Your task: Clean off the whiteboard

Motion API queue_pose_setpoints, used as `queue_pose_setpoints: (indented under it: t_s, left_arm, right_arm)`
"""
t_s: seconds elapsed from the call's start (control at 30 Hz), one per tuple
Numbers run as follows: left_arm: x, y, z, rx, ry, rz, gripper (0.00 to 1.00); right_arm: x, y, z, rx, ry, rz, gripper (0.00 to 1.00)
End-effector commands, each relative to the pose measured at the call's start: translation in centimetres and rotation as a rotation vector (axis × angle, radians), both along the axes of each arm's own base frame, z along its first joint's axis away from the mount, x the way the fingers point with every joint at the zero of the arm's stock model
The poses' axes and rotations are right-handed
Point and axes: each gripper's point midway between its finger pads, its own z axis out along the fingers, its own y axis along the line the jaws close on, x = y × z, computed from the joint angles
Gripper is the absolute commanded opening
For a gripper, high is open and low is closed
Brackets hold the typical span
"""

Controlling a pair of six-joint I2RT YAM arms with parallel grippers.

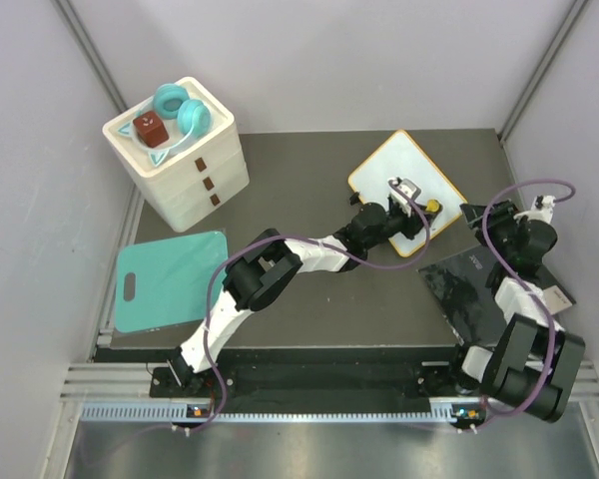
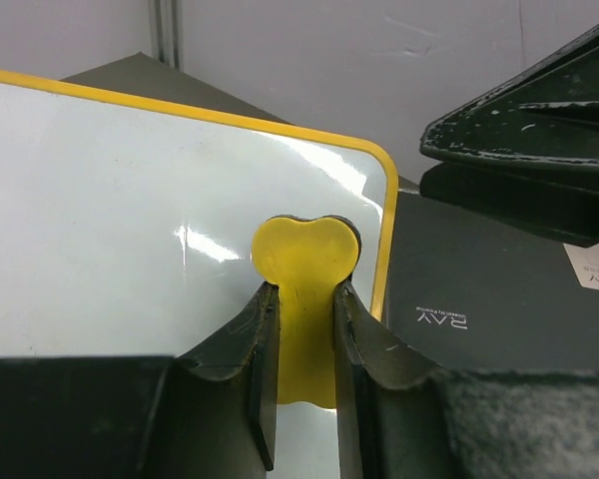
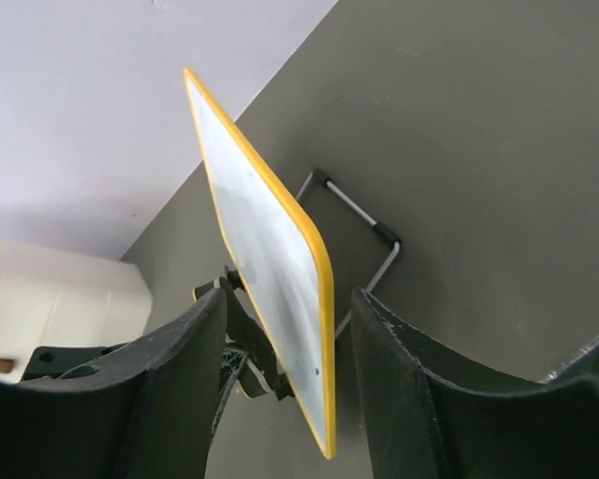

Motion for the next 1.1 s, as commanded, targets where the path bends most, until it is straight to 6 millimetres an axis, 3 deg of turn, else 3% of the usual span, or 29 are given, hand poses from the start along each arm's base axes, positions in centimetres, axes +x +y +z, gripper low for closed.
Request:
queue_pose_setpoints:
  t_s: [0.0, 0.27, 0.43, 0.53, 0.63, 0.73, 0.9, 1.07]
  left_arm:
    - [0.0, -0.5, 2.8, -0.054, -0.040, -0.003, 0.00]
    - [0.1, -1.2, 2.4, -0.052, -0.037, -0.020, 0.00]
    - [-0.2, -2.0, 2.3, -0.049, -0.033, -0.032, 0.00]
    - [-0.5, -2.7, 1.9, -0.040, -0.030, -0.040, 0.00]
    - [-0.9, -3.1, 1.1, -0.025, -0.040, -0.039, 0.00]
    - [-0.9, -3.4, 0.7, -0.025, -0.033, -0.040, 0.00]
    - [-1.0, -3.8, 0.3, -0.023, -0.028, -0.034, 0.00]
    - [-1.9, -3.8, -1.4, 0.009, -0.010, -0.043, 0.00]
  right_arm:
    - [1.3, 0.9, 2.9, 0.030, -0.158, 0.113, 0.50]
    - [2.6, 0.7, 0.5, 0.092, -0.129, 0.132, 0.46]
    - [3.1, 0.6, 0.2, 0.106, -0.133, 0.145, 0.42]
    - [3.2, 0.8, -0.2, 0.125, -0.131, 0.155, 0.32]
    - [3.1, 0.8, -0.5, 0.127, -0.125, 0.152, 0.13]
    - [3.1, 0.7, -0.4, 0.121, -0.125, 0.149, 0.01]
    - [3.0, 0.8, -0.5, 0.122, -0.126, 0.152, 0.00]
    - [2.9, 1.0, -0.4, 0.124, -0.131, 0.161, 0.00]
